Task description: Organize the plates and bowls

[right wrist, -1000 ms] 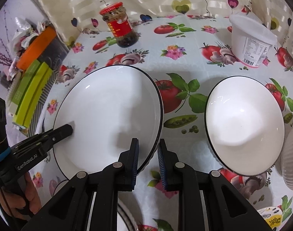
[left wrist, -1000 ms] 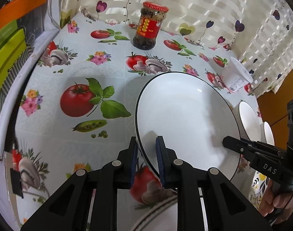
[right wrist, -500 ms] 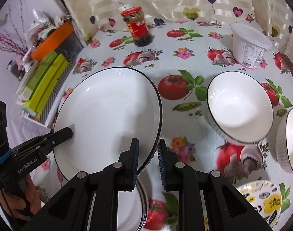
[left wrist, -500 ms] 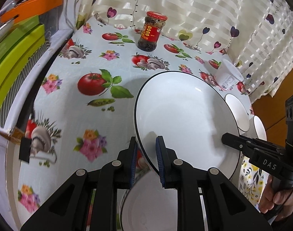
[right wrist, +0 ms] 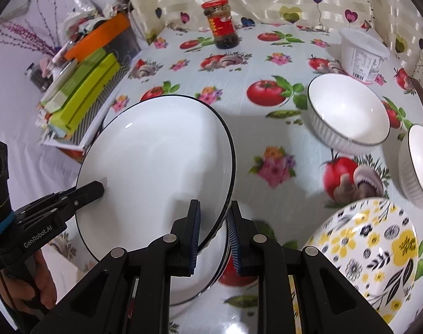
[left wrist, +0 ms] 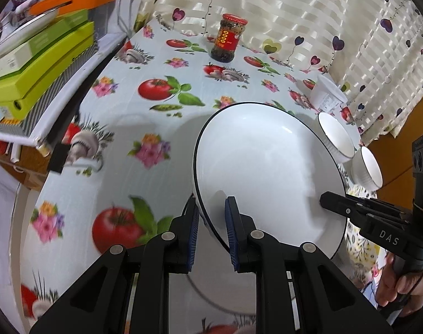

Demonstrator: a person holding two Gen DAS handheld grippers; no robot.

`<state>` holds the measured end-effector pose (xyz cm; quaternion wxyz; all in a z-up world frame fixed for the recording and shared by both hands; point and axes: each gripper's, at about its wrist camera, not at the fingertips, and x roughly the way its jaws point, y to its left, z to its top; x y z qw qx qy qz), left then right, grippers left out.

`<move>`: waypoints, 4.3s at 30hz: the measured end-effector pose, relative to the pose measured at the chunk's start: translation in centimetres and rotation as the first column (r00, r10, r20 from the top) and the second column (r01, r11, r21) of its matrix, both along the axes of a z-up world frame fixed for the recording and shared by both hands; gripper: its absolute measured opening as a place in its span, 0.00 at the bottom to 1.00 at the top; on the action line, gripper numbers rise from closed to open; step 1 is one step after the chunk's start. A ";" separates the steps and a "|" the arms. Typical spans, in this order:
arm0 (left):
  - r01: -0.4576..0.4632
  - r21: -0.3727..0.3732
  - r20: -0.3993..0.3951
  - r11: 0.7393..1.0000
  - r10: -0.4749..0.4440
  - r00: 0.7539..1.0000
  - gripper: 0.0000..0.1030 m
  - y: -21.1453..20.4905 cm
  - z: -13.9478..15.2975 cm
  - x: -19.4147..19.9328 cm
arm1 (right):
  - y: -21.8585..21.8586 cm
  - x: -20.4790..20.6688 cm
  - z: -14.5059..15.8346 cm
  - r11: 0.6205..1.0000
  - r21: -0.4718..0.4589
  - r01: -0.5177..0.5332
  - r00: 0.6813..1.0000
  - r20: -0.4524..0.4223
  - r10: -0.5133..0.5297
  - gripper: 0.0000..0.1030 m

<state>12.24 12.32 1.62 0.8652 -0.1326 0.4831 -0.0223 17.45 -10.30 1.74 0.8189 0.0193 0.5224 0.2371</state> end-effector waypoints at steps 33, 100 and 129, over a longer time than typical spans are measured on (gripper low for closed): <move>-0.088 0.095 -0.032 0.992 0.091 0.995 0.22 -1.6 -2.8 -4.6 | 0.7 -4.0 -2.1 0.995 -0.077 -0.068 0.998 0.003 0.068 0.18; -0.114 0.051 0.135 0.992 0.106 0.985 0.22 -1.3 -1.0 -5.7 | -1.2 -6.3 -1.3 0.992 -0.041 -0.117 0.970 0.210 0.123 0.09; 0.208 0.014 0.185 0.978 -0.207 0.961 0.24 -11.3 2.9 -3.2 | -9.7 -7.2 2.2 0.994 0.108 0.031 0.976 0.209 -0.054 0.39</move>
